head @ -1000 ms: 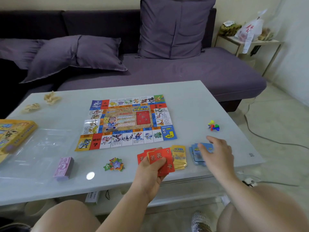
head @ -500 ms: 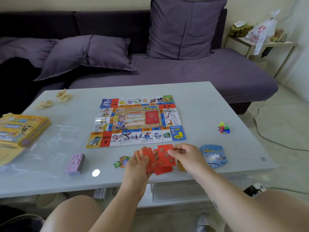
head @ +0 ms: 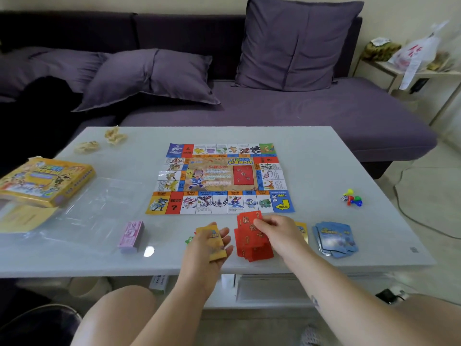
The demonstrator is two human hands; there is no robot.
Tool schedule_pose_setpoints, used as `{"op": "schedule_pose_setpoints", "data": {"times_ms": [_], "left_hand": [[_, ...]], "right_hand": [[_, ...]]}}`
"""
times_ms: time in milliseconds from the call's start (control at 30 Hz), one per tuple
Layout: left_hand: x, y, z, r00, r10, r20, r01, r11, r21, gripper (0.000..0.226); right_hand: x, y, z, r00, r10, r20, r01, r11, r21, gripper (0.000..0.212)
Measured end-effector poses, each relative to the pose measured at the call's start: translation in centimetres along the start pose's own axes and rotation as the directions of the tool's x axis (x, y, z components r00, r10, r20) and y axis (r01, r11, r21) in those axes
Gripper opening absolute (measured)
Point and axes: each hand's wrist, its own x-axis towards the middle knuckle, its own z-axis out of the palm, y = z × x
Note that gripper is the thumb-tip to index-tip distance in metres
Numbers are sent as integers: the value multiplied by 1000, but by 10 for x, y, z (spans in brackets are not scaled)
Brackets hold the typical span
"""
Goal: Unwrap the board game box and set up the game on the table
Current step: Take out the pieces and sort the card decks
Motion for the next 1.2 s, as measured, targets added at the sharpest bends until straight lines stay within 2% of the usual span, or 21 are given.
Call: {"op": "schedule_pose_setpoints", "data": {"times_ms": [67, 133, 233, 333, 433, 567, 700, 800, 867, 933, 967, 1000, 1033, 1133, 1200], "left_hand": [[-2, 5, -1, 1000, -2, -4, 2, 1000, -11, 22], [-5, 5, 2, 1000, 9, 27, -10, 999, 44, 22], [-7, -4, 8, 997, 16, 81, -29, 988, 154, 18], [-9, -17, 15, 991, -2, 131, -27, 974, 223, 11], [-15, -26, 26, 982, -39, 187, -4, 975, 224, 12], [-15, -35, 32, 966, -104, 238, 60, 981, 184, 18], [-19, -39, 38, 954, -87, 288, 26, 978, 209, 21], [-17, -37, 40, 973, -36, 226, -11, 979, 205, 18], [-15, -34, 40, 982, -16, 188, -24, 978, 210, 14], [-12, -32, 39, 985, -14, 172, -28, 971, 237, 12], [-11, -33, 39, 985, -20, 170, -23, 967, 252, 11], [-10, -34, 40, 984, -33, 174, -15, 964, 266, 11], [-9, -36, 42, 982, -47, 182, -6, 960, 281, 10], [-10, -45, 50, 969, -88, 230, 7, 944, 331, 7], [-11, -49, 57, 956, -111, 271, 33, 961, 276, 12]], "right_hand": [[3, 3, -2, 994, -84, -70, 64, 966, -249, 23], [4, 7, -4, 981, -129, -144, 66, 923, -379, 38], [-4, 7, -10, 972, -180, -150, 128, 944, -304, 36], [-19, 6, -13, 990, -143, 18, 144, 983, -115, 21], [-26, 12, -19, 985, -114, 130, 119, 992, -35, 15], [-21, 21, -41, 989, -87, 115, 96, 993, -75, 24], [-16, 28, -60, 994, -36, 104, 43, 996, -73, 22], [-9, 27, -73, 998, -51, -34, 50, 998, -24, 11], [-4, 27, -79, 993, -47, -108, 34, 993, -113, 8], [1, 34, -79, 983, -34, -181, -22, 954, -299, 48], [0, 35, -79, 975, -56, -213, -20, 941, -338, 59], [-3, 32, -78, 969, -93, -229, 8, 937, -349, 59], [-7, 29, -77, 971, -117, -206, 44, 943, -329, 53], [-19, 25, -69, 991, -132, 34, 137, 963, -232, 22], [-20, 28, -70, 987, -146, 70, 157, 966, -205, 23]]}}
